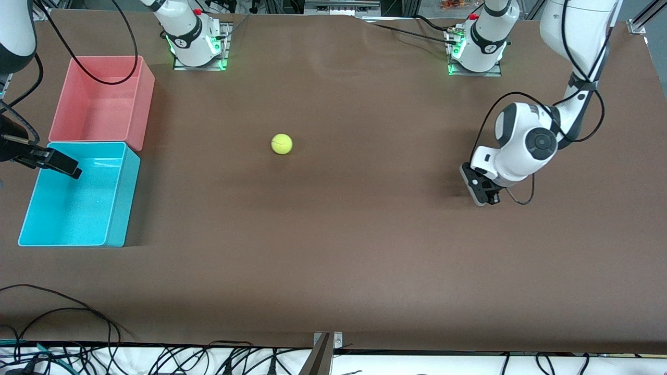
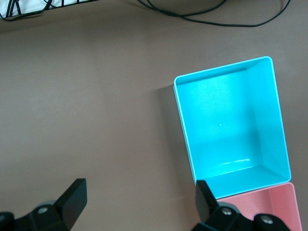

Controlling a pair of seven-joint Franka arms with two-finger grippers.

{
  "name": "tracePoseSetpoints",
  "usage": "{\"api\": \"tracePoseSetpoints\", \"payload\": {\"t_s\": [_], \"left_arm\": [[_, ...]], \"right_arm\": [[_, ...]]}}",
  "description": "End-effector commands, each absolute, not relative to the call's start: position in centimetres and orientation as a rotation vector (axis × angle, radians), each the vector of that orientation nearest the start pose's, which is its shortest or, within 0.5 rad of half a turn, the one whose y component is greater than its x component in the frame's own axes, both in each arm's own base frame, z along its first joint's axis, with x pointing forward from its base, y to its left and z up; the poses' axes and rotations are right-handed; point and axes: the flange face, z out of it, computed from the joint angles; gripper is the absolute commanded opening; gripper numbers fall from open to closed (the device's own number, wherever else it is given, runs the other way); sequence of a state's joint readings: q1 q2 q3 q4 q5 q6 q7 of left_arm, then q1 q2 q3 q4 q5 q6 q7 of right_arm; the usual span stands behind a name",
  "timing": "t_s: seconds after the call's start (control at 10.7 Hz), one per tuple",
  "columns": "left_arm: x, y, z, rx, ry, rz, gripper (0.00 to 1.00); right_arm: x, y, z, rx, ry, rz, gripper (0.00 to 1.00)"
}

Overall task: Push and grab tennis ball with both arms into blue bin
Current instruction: 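Reach the right gripper toward the ball while the left gripper withdraws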

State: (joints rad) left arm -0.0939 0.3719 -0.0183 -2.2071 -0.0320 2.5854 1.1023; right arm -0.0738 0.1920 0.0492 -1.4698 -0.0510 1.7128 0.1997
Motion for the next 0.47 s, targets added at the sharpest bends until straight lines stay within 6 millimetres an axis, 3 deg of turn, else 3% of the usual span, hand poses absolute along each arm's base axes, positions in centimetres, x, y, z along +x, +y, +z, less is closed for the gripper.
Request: {"api": "tracePoseSetpoints", "payload": {"t_s": [0.0, 0.09, 0.19, 0.28, 0.37], "left_arm": [[55.3, -1.8, 24.3, -2.594, 1.800, -0.046, 0.16], [55.5, -0.4, 25.6, -2.577, 1.798, -0.075, 0.35], [55.4, 1.1, 26.4, -2.594, 1.779, -0.069, 0.85], [55.3, 2.7, 26.9, -2.604, 1.764, -0.070, 1.00], [55.2, 3.7, 27.2, -2.626, 1.724, -0.077, 1.00]], "right_arm": [[62.8, -2.0, 56.9, -3.140, 0.347, -0.074, 1.00], [62.8, -2.0, 56.8, -3.141, 0.340, -0.071, 1.00], [62.9, -1.8, 56.4, -3.141, 0.335, -0.059, 1.00], [63.0, -1.4, 55.8, -3.145, 0.313, -0.040, 1.00], [63.2, -0.9, 54.9, -3.148, 0.296, -0.006, 1.00]]}}
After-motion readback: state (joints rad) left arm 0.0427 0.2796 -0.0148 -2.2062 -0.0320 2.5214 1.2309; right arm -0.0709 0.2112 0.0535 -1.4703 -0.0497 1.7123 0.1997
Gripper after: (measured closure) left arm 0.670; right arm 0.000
